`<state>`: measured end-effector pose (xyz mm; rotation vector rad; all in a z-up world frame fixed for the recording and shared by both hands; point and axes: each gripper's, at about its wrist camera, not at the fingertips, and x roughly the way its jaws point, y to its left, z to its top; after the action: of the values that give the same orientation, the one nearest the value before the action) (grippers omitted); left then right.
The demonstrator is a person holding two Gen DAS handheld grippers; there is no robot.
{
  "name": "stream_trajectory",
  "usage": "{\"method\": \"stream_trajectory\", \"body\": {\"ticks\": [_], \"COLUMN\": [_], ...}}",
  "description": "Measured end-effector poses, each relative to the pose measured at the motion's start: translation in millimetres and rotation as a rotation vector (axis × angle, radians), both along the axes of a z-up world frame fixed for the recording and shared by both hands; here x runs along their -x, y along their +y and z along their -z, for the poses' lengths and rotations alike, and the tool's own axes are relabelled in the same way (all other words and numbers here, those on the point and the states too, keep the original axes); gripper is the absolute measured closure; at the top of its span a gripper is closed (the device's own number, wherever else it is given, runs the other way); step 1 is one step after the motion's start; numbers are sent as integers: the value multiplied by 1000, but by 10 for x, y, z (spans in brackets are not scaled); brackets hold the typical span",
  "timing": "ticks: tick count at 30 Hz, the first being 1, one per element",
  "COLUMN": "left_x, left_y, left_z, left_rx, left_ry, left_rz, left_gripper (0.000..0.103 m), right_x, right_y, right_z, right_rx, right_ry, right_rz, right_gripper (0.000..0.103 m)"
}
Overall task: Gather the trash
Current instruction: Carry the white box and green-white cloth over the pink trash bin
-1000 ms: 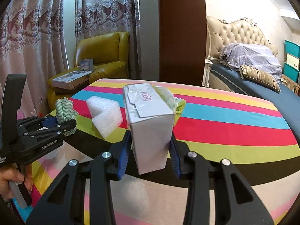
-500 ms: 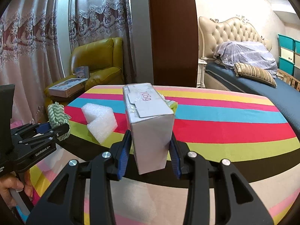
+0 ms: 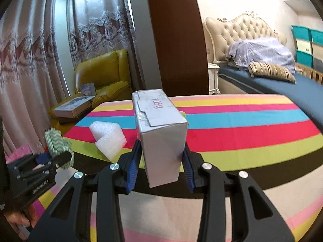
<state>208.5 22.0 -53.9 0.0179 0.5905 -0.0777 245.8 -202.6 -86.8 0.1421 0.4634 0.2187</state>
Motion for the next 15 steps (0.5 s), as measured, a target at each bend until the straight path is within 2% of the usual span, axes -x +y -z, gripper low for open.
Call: {"method": "stream_trajectory", "body": {"ticks": [5, 15], "left_x": [152, 517], "left_y": [3, -144], "left_z": [-13, -17], "left_rx": [24, 47], "left_ry": [-6, -28], "left_rz": [25, 115], "left_gripper": [72, 72], "right_x": [193, 577], "right_y": [-53, -46], "right_z": [-27, -60], "right_rx": [-31, 14], "right_ry": [-6, -16], "right_rz": [2, 2], "right_gripper": [65, 65]}}
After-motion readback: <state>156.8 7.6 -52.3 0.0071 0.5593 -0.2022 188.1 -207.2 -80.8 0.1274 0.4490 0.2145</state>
